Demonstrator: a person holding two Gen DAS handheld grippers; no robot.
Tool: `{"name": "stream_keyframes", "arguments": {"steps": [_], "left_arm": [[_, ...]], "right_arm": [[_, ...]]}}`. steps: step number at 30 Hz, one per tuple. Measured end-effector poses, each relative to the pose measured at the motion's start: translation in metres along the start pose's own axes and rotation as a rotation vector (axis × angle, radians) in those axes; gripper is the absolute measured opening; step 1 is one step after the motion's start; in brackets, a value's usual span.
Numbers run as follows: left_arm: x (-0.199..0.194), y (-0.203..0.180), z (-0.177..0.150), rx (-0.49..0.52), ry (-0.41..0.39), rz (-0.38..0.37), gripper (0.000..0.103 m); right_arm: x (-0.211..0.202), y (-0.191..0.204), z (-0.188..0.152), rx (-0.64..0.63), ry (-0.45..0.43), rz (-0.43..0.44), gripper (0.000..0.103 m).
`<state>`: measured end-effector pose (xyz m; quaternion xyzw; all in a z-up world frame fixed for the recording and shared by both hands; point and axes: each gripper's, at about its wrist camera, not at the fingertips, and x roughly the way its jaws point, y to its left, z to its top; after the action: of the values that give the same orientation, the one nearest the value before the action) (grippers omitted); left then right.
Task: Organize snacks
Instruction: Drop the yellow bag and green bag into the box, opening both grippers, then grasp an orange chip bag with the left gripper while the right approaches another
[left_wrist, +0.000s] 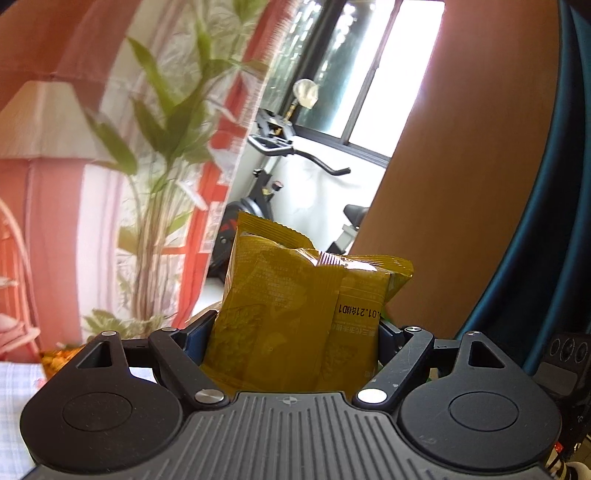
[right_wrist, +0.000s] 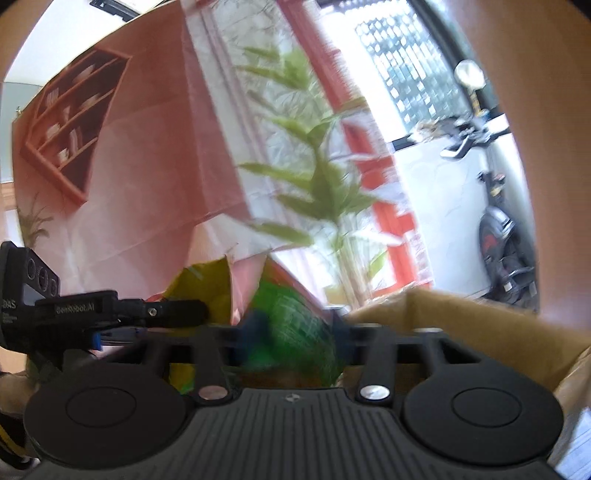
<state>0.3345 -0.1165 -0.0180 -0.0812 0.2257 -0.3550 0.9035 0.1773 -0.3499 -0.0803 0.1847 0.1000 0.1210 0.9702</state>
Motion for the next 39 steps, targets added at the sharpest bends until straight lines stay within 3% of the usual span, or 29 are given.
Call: {"name": "stream_keyframes", "arguments": {"steps": [7,15,21,24,30,39], "left_arm": [[0.073,-0.019,-0.013,0.043,0.138,0.000,0.085],[0.116,-0.036,-0.004,0.128,0.172,0.024,0.086],[0.146,-0.035,0.004,0.153,0.244,0.060,0.091],[0.149,-0.027,0.007,0.130,0.248,0.059,0.099],[0.138,-0.018,0.008,0.143,0.236,0.058,0.099],[0.077,0.021,0.008,0.081,0.196,0.054,0.099]], "right_arm": [[0.011,-0.033,-0.005,0.044,0.085,-0.134,0.013],[0.013,-0.051,-0.015,0.030,0.140,-0.320,0.010],[0.017,-0.040,-0.015,-0.035,0.127,-0.358,0.011],[0.017,-0.036,-0.016,-0.044,0.131,-0.350,0.011],[0.015,-0.034,-0.018,-0.039,0.143,-0.330,0.011],[0.016,-0.012,-0.021,-0.047,0.164,-0.292,0.011]]}}
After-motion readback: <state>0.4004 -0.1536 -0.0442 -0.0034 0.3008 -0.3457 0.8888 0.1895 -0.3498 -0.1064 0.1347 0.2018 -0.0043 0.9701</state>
